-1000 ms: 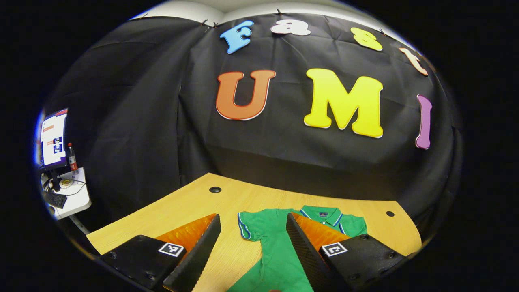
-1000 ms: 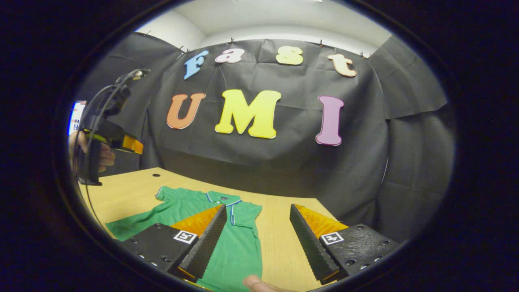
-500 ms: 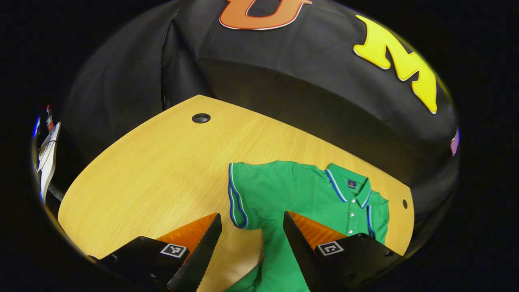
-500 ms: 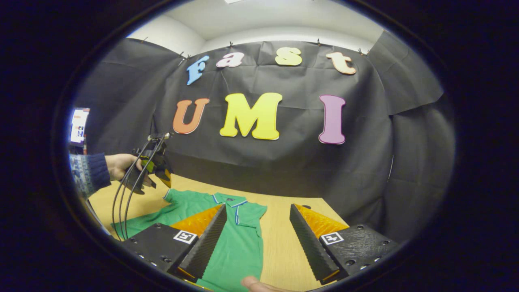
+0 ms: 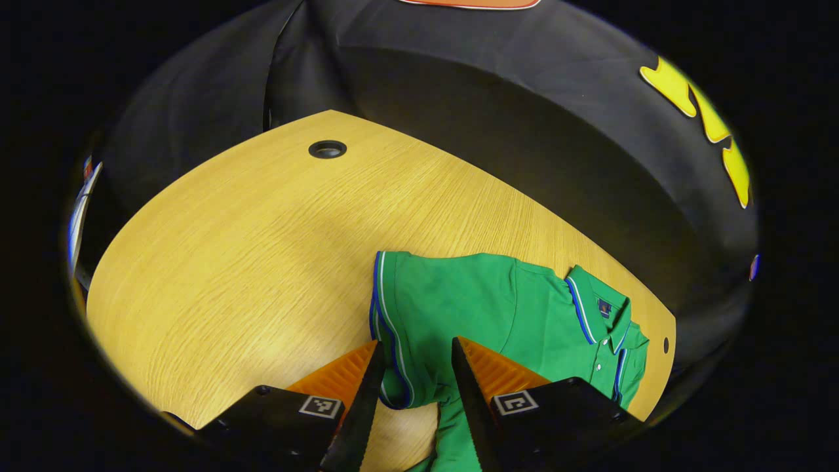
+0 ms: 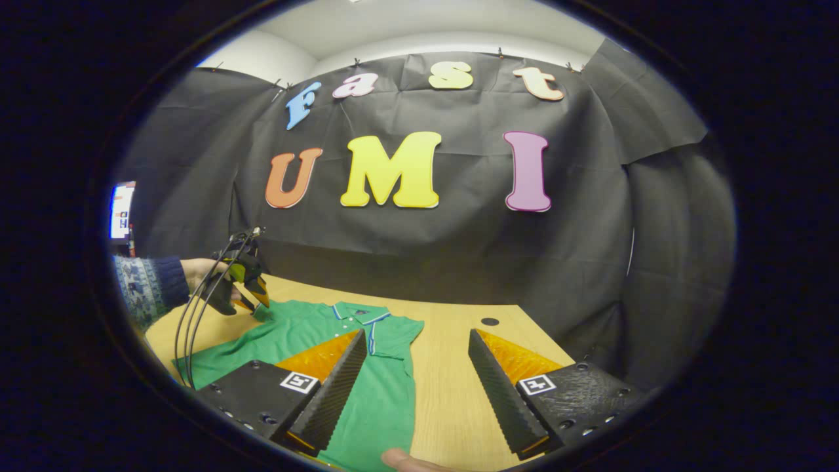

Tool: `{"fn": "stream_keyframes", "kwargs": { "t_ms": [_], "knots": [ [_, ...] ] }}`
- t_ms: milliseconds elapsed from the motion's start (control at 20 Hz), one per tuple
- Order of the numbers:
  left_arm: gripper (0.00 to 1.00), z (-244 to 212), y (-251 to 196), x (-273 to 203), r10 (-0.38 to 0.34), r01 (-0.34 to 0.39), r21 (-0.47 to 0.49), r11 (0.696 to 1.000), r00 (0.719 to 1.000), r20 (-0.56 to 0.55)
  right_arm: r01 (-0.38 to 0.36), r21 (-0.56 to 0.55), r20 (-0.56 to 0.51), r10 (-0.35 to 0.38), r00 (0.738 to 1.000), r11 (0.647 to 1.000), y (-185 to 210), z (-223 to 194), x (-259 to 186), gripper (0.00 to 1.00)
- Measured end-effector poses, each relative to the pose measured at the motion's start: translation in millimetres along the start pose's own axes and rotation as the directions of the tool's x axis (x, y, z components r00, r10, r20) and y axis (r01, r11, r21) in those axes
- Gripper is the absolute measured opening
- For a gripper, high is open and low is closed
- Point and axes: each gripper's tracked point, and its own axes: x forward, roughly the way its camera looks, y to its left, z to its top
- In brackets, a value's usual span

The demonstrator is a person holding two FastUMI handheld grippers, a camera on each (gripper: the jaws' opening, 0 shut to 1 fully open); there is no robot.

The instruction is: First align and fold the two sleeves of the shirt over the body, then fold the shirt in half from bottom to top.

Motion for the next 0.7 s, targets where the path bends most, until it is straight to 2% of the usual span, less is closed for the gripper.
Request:
{"fn": "stream_keyframes", "kwargs": {
  "t_ms": [50,150,200,300,400,550,700],
  "knots": [
    [0.69,-2,-1,4,-0.005,0.005,0.003,1.000,1.000,-0.011,-0.001,-0.004,-0.003,0.001,1.000,1.000,0,-3,2,0.96],
    [0.53,-2,7,8,0.024,-0.024,0.022,0.999,1.000,-0.010,0.002,-0.004,-0.004,-0.002,1.000,1.000,-2,-5,4,0.97],
    [0.38,-2,8,10,0.038,-0.038,0.032,0.999,0.999,-0.013,0.004,0.004,-0.004,-0.004,1.000,1.000,-3,-5,6,0.95],
    [0.23,-2,11,11,0.059,-0.058,0.061,0.996,0.998,-0.010,0.002,0.022,-0.008,-0.002,1.000,1.000,-5,-7,8,0.95],
    [0.12,-2,9,10,0.085,-0.085,0.099,0.991,0.996,0.002,0.010,0.028,-0.017,-0.009,1.000,1.000,-9,-10,10,0.95],
    [0.10,14,2,0,0.122,-0.131,0.173,0.976,0.991,0.062,0.020,0.028,-0.010,-0.020,1.000,0.999,-13,-9,11,0.95],
    [0.09,22,-18,-12,0.146,-0.175,0.293,0.940,0.982,0.118,0.021,0.026,-0.016,-0.020,1.000,0.999,-12,-13,13,0.95]
  ]
}}
